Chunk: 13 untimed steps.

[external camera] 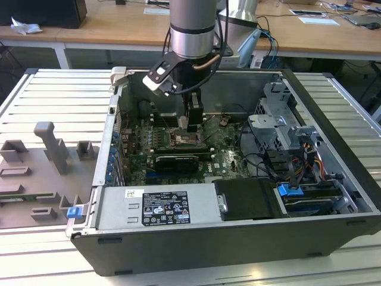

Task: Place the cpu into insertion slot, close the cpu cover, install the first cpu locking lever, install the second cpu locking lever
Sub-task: 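Place the cpu into insertion slot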

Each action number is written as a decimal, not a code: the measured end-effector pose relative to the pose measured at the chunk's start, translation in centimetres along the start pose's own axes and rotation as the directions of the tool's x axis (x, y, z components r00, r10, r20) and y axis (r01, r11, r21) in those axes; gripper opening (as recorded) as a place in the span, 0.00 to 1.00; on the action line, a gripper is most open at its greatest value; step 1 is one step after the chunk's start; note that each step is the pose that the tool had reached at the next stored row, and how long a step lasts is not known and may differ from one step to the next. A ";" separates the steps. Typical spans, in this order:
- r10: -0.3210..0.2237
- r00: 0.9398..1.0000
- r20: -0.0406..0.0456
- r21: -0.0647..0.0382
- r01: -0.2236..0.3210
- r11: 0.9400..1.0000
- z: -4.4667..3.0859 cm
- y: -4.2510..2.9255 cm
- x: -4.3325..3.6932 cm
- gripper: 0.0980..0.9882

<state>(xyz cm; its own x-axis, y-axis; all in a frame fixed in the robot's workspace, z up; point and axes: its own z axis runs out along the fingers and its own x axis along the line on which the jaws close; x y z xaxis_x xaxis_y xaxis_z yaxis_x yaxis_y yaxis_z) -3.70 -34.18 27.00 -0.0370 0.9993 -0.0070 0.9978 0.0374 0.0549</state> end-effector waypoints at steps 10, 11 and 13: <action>0.003 1.000 0.002 0.001 -0.003 1.000 1.00 -0.04 0.31 0.50; 0.003 1.000 0.002 0.001 -0.003 1.000 1.08 -0.05 0.31 0.50; 0.004 1.000 0.002 0.001 -0.004 1.000 1.19 -0.05 0.32 0.50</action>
<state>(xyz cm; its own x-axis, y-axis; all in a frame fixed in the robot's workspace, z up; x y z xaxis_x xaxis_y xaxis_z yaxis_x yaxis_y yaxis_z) -3.69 -33.88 25.80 -0.0333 0.9994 -0.0084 0.9980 0.0337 0.0536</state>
